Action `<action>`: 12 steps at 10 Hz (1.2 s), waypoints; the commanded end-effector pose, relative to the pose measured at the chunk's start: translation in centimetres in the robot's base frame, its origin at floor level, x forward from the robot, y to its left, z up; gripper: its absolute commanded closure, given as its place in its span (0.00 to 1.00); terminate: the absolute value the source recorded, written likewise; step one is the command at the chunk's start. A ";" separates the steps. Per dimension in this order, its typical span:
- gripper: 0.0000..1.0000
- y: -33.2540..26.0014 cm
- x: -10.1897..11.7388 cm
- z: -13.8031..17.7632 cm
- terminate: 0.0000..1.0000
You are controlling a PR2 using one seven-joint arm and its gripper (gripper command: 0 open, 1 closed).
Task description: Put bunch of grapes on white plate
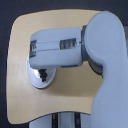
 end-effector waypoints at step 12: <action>1.00 0.3 -0.6 -0.3 0.00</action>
